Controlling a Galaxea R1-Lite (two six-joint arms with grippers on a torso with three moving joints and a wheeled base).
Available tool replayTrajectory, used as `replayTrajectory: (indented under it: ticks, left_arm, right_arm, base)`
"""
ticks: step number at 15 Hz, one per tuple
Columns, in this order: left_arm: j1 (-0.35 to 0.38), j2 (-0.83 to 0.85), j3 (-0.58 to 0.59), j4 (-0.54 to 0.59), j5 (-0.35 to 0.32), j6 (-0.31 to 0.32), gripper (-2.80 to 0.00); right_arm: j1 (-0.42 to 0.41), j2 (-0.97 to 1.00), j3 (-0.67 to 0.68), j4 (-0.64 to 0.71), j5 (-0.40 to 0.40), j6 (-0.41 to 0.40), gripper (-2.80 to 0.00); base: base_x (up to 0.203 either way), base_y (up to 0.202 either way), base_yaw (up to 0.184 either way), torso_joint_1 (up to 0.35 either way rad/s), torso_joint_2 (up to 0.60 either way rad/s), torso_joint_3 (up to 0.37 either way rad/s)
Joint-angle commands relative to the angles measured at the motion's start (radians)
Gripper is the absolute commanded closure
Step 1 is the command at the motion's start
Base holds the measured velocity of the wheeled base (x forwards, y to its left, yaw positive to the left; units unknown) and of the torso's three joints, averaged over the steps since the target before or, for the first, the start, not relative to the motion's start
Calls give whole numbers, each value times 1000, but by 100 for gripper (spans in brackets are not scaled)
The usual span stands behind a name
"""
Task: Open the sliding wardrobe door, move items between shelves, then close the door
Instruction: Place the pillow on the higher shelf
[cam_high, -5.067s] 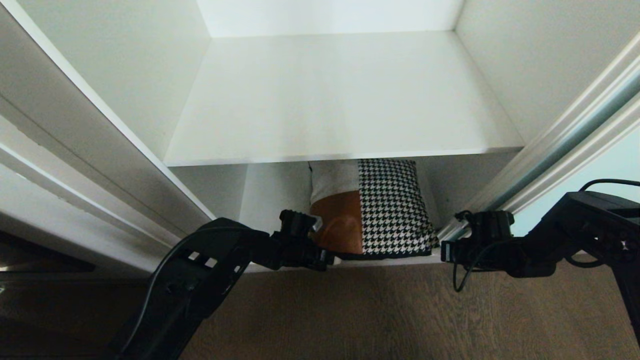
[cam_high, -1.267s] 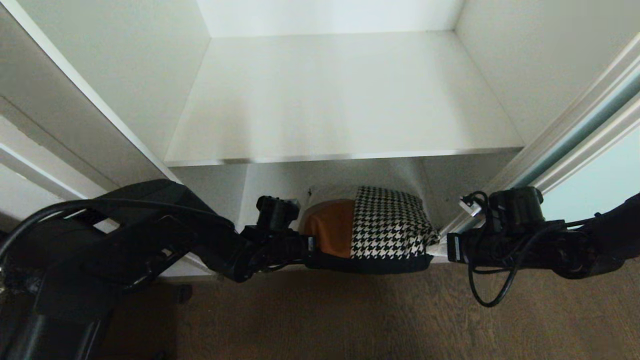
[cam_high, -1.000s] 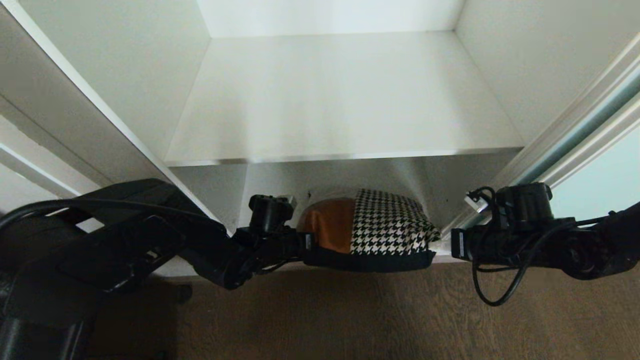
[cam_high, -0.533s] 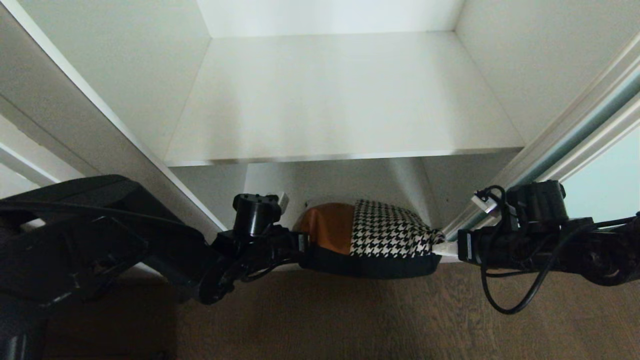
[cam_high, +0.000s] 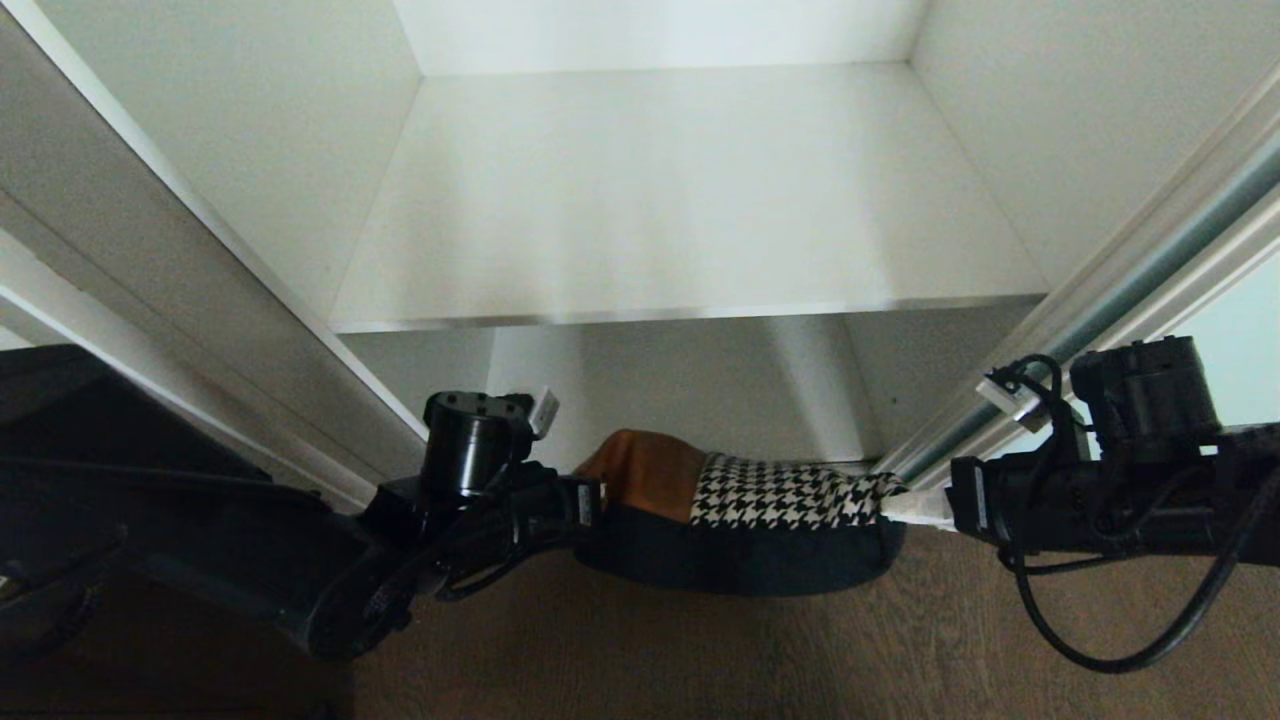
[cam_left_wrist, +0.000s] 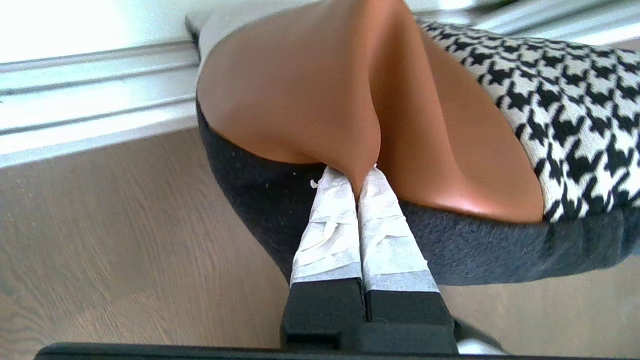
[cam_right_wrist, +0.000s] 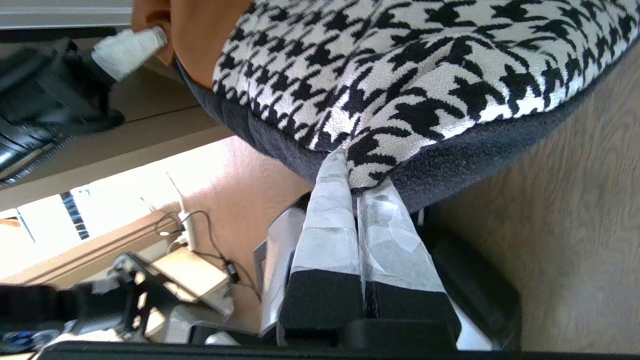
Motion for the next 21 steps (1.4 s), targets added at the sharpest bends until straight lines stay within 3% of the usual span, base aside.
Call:
replayTrajectory:
  ticks: [1,4,11,21]
  left_arm:
    - [-30,-73,34,-1,12,-5,0]
    - [-60,-103,76,-6,54,-8,0]
    - [-65,-154,130,-8,58,-1,0]
    - [-62,-159,122,-8,59,0,0]
  right_arm:
    - [11,-80,18,12,4,31,0]
    - [18,-127,64,13,4,69,0]
    - [43,-200,84,26,4,122,0]
    - [46,-206,104,25,7,118,0]
  base:
    - [0,0,0,0,0,0]
    - [0,0,0,0,0,0]
    - [-10,0,0,1,0,0]
    - [-192,0,0,1,3,3]
